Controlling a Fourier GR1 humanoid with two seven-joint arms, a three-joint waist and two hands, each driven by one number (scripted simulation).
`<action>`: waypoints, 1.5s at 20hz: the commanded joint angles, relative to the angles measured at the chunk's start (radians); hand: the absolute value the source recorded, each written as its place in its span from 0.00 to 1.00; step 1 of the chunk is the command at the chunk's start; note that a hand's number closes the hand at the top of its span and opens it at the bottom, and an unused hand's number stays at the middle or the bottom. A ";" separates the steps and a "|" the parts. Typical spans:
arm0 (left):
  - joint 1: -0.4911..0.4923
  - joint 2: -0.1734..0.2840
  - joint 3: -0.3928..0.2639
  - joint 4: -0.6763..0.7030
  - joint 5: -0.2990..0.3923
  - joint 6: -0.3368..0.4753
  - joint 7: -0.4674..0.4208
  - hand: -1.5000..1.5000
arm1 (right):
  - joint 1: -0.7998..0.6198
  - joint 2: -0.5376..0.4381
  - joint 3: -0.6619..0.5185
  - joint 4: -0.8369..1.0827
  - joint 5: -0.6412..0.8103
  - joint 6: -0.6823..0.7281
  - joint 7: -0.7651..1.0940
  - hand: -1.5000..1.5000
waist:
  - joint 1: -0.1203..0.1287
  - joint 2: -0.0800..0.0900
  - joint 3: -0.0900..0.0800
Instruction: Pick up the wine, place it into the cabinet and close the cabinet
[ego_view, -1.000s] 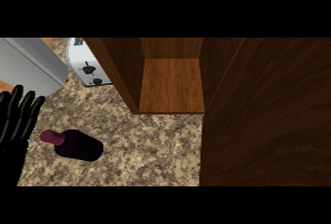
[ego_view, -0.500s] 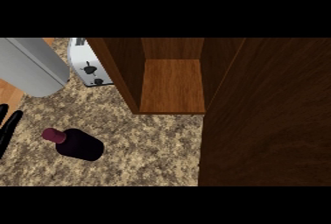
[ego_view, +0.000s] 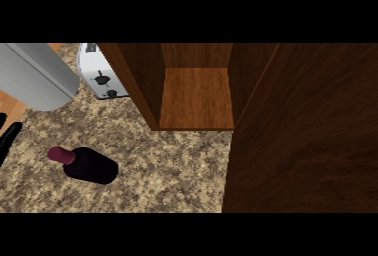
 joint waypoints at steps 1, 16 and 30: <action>0.005 0.006 -0.020 -0.172 -0.001 0.069 0.115 0.00 | -0.067 -0.013 -0.024 -0.146 -0.027 -0.057 0.161 0.00 | 0.000 -0.002 0.000; -0.095 -0.012 -0.037 0.034 -0.093 0.089 0.041 0.00 | -0.154 -0.029 -0.065 -0.195 -0.037 -0.070 0.295 0.00 | -0.009 0.001 0.000; -0.016 -0.049 -0.020 0.207 -0.172 -0.003 -0.106 0.00 | -0.371 -0.074 -0.128 -0.185 -0.050 -0.131 0.493 0.00 | -0.009 -0.001 0.000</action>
